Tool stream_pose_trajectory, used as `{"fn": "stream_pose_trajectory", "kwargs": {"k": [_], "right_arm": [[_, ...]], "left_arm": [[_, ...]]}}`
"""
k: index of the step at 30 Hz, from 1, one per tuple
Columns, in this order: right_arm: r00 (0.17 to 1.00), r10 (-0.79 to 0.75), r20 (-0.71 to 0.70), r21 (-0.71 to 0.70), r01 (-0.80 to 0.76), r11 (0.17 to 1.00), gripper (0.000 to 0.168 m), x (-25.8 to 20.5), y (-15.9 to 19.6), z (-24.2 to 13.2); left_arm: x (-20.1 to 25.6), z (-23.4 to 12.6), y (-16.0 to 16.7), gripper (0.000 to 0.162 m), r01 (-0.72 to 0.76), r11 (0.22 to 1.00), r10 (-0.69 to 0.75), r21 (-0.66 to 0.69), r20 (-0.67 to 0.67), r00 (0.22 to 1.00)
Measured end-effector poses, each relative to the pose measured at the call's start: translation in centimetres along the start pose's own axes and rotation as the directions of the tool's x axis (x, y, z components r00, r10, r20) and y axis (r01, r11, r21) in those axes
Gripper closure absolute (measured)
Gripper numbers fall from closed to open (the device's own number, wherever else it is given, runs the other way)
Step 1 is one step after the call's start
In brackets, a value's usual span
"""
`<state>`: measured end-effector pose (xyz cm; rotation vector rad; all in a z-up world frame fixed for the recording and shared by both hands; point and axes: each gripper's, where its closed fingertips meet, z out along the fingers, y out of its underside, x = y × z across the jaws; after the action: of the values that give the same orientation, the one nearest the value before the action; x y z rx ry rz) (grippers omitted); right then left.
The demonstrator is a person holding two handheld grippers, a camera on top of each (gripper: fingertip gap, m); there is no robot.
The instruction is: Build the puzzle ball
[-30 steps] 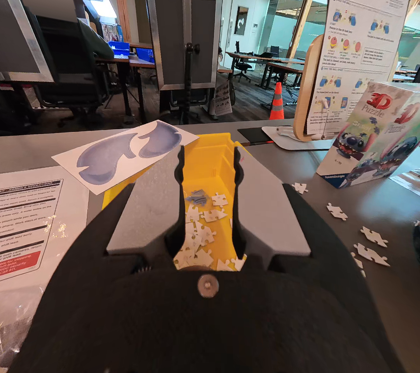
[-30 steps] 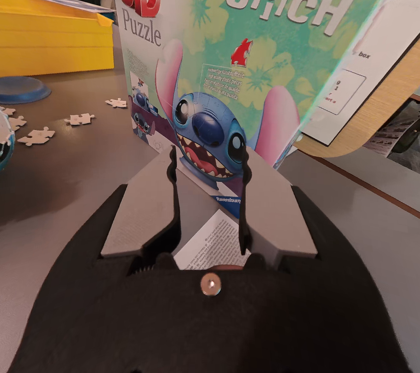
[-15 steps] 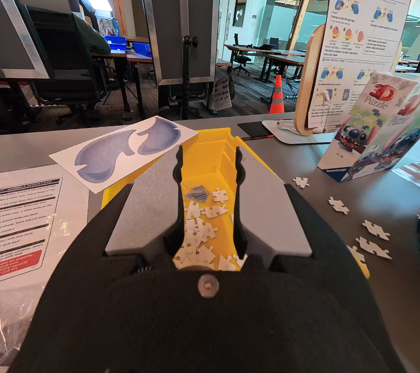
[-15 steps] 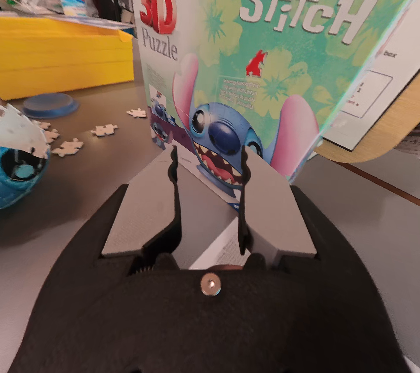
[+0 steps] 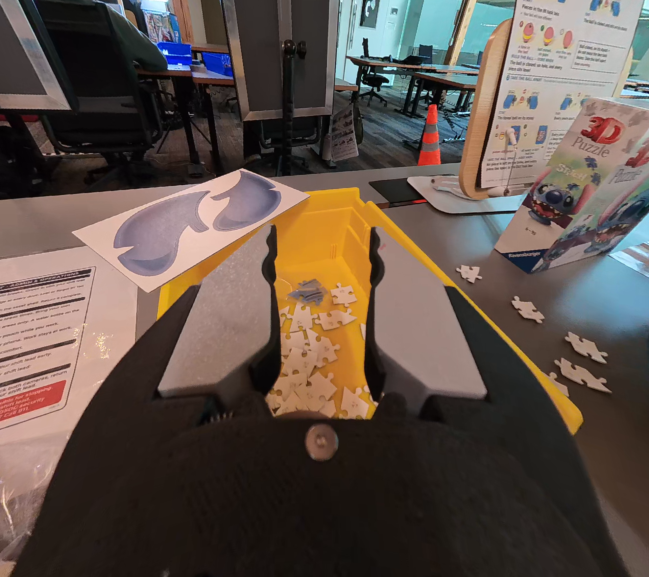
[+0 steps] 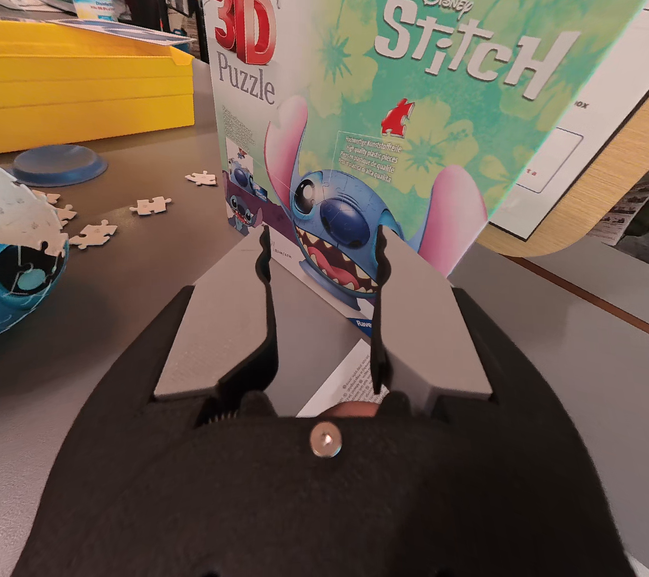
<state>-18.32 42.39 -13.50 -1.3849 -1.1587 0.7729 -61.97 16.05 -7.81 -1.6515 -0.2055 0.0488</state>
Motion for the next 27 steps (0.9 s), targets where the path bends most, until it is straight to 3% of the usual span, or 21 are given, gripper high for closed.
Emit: {"fn": "stream_pose_trajectory", "kwargs": {"k": [27], "right_arm": [[0.999, -0.029, 0.023, -0.041, 0.030, 0.999, 0.114, -0.76, 0.84, 0.69]], "left_arm": [[-0.28, 0.00, 0.11, 0.109, 0.012, 1.000, -0.012, -0.005, -0.005, 1.000]]}}
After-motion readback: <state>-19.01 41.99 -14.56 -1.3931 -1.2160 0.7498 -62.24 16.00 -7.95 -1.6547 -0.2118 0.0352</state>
